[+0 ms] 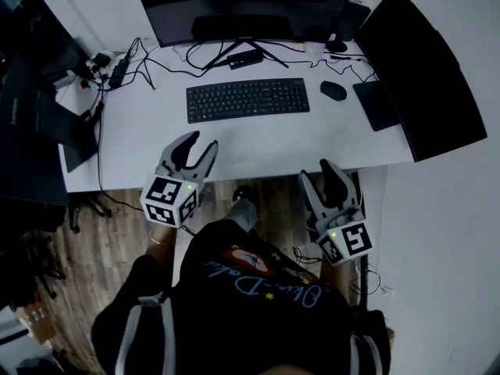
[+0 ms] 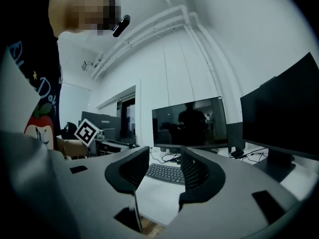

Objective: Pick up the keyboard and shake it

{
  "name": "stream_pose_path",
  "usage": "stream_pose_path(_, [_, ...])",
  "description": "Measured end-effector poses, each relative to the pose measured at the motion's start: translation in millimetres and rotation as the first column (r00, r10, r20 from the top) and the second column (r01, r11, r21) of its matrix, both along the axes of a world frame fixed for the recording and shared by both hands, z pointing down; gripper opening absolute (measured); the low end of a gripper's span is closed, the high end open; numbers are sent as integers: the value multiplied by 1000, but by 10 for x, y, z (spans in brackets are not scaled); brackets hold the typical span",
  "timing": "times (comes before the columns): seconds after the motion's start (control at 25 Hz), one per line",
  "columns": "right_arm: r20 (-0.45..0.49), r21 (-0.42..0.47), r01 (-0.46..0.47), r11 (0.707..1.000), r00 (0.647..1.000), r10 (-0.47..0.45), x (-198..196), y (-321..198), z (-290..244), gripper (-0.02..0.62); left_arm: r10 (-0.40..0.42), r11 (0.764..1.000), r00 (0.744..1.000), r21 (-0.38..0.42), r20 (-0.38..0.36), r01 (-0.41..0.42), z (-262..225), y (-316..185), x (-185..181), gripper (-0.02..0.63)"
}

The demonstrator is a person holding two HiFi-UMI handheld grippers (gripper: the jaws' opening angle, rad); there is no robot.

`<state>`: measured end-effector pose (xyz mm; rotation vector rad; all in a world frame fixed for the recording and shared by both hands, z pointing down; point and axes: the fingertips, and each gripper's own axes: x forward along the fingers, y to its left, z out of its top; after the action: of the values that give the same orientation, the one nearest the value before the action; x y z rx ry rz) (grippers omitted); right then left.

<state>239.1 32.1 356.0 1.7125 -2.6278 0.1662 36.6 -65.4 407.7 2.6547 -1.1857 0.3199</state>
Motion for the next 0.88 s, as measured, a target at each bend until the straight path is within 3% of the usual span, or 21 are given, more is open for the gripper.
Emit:
stream_pose_path(0.24, [-28,-24,15,1000,999,-16,203,-598,18,164,-83,997,996,1,43,83,151,-669,-101,160])
stream_pose_path(0.56, [-47,-65,57,996,997,-60,171,-1269,99,166,-158,981,987,-116,3,157,599,-1299,-426,181])
stream_pose_path(0.88, [-61,-94,70,993,995,-76,74,-1687,210,166,-218,939,974,-261,57,225,1239,-1869,-787,183])
